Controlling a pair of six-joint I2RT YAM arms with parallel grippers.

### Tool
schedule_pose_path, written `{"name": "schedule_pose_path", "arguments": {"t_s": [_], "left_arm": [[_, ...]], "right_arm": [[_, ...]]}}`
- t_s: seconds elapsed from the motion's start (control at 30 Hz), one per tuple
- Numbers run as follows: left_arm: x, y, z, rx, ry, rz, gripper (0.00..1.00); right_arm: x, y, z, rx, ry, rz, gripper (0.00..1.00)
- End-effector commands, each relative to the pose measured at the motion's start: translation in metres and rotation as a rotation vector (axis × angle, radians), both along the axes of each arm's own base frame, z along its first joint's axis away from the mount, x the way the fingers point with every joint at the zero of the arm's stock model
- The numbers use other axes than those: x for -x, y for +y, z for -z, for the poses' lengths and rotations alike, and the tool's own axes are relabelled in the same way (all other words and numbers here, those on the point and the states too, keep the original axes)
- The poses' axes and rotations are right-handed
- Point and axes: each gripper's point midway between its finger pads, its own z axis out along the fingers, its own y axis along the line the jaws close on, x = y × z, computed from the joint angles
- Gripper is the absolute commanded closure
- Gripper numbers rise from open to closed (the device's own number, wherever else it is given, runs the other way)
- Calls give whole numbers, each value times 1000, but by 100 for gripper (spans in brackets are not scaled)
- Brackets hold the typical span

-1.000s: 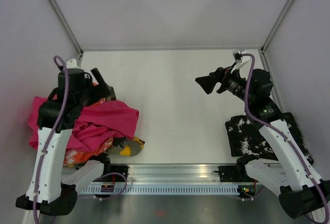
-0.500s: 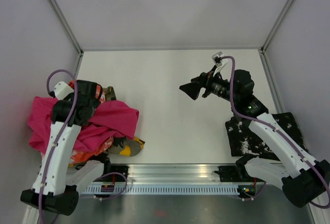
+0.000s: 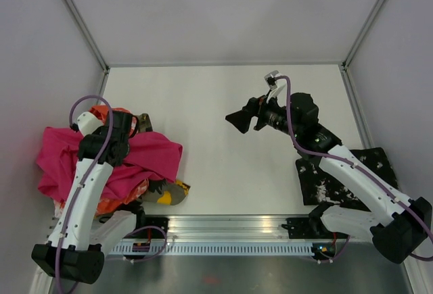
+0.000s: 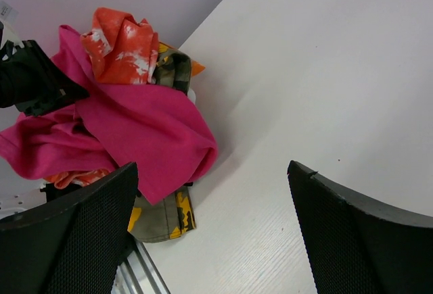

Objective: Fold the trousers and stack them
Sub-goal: Grab the trousers from the pile

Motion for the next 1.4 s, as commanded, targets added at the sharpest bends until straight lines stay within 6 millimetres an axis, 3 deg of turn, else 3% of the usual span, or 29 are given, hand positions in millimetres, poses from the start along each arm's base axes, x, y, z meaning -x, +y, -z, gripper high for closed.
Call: {"name": "schedule_pose_path", "arguments": {"t_s": [0.0,0.03,0.07,0.2,0.47,0.5,0.53,0.6,0.63,0.67,0.8,0.9,0.93,1.0,1.03,1.1,1.13,1.23,1.27,1.37], "left_arm": [[-11,4,-5,-38,-22,25,80],[-15,4,-11,-47,-35,42,94],[-16,3,-16,-51,-49,54,97],[-20,2,-55,-67,-125,116,98],[-46,-23,-196,-156,-398,449,98],[-50,-34,-207,-139,-423,514,98],[-47,-39,-233,-163,-474,569,98],[-56,-61,-253,-142,-524,699,98],[-53,-67,-275,-160,-575,748,98],[-55,-75,-285,-159,-601,796,98],[-72,-114,-337,-175,-722,1019,98],[-81,-138,-370,-148,-817,1128,98],[-84,-146,-379,-136,-849,1156,98],[-88,-168,-393,-62,-919,1238,98],[-101,-179,-401,-46,-965,1267,98],[-110,-214,-401,-1,-993,1344,98],[-123,-251,-394,31,-990,1411,98],[-146,-301,-373,137,-963,1470,98],[-167,-320,-356,176,-934,1479,98],[-196,-358,-314,239,-865,1490,98]], "right_arm": [[-11,-5,-22,-8,-66,60,2],[-12,-5,-22,-5,-65,63,2],[-14,-5,-22,-6,-64,66,2],[-18,-2,-18,11,-25,70,2],[-22,17,-30,-13,-19,-4,2],[-21,21,-28,-11,-11,-25,2],[-20,24,-34,-19,-20,-36,2],[-21,29,-36,-18,-25,-47,2],[-22,29,-40,-21,-32,-44,2],[-24,30,-40,-20,-30,-41,2],[-44,16,-42,-34,4,112,2],[-57,-8,-41,-23,28,279,2],[-67,-26,-39,-11,34,400,2],[-68,-48,-33,6,77,512,2],[-69,-58,-28,17,88,559,2],[-68,-88,-26,22,103,687,2],[-67,-99,-20,25,120,733,2],[-62,-143,-12,28,141,890,2],[-58,-159,-16,22,132,935,2],[-48,-177,-15,60,95,966,2]]}}
